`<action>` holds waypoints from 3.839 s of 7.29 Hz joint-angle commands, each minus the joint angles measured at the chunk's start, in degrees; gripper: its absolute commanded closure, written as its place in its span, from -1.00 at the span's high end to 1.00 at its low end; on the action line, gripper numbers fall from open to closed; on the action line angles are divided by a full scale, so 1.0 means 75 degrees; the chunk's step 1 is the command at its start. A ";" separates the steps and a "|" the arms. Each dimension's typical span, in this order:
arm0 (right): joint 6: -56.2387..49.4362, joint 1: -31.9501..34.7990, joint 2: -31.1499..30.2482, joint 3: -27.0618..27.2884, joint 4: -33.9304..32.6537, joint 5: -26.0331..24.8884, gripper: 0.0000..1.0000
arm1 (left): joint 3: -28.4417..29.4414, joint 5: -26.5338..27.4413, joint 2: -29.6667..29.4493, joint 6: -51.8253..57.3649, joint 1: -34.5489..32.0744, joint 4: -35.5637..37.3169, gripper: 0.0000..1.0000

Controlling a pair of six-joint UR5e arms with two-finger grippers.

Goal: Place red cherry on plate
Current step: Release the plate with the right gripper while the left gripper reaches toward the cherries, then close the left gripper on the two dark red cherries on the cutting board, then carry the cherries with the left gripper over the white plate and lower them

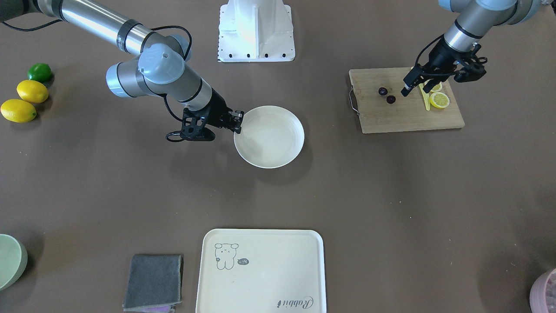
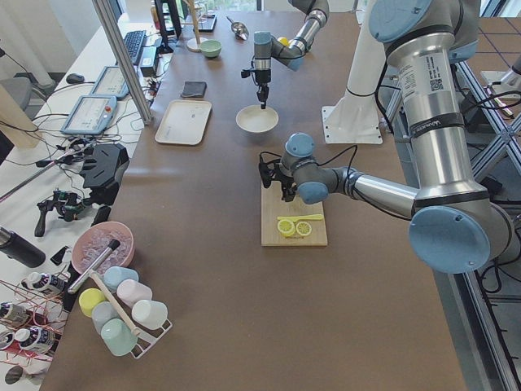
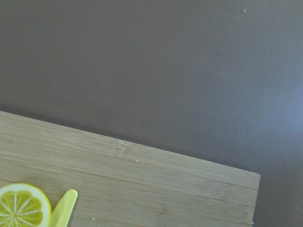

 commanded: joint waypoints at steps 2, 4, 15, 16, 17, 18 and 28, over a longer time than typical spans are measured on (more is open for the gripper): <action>-0.0029 0.0051 -0.0131 0.0339 0.0009 -0.0398 1.00 | 0.0120 0.0894 -0.0142 -0.0398 0.1039 -0.0017 0.90; -0.0110 0.0460 -0.0760 0.0899 0.0009 -0.0200 1.00 | 0.0237 0.1200 -0.0365 -0.0505 0.1441 -0.0005 0.79; -0.0122 0.0884 -0.1441 0.1299 0.0044 0.0257 1.00 | -0.0229 0.0758 -0.0412 -0.0434 0.0916 0.0007 -0.84; -0.0192 0.1104 -0.1816 0.1603 0.0044 0.0339 1.00 | -0.0394 0.0396 -0.0679 -0.0434 0.0670 0.0018 -0.84; -0.0610 0.1478 -0.2133 0.1734 0.0044 0.0641 1.00 | -0.0407 0.0300 -0.1343 -0.0446 0.0517 0.0308 -0.84; -0.1288 0.2027 -0.2565 0.1735 0.0032 0.1224 1.00 | -0.0396 0.0299 -0.2406 -0.0446 0.0504 0.1425 -0.84; -0.5239 0.4655 -0.5496 0.1782 0.0067 0.2613 1.00 | 0.2330 0.1705 -0.7569 -0.0399 0.1558 0.5409 -1.00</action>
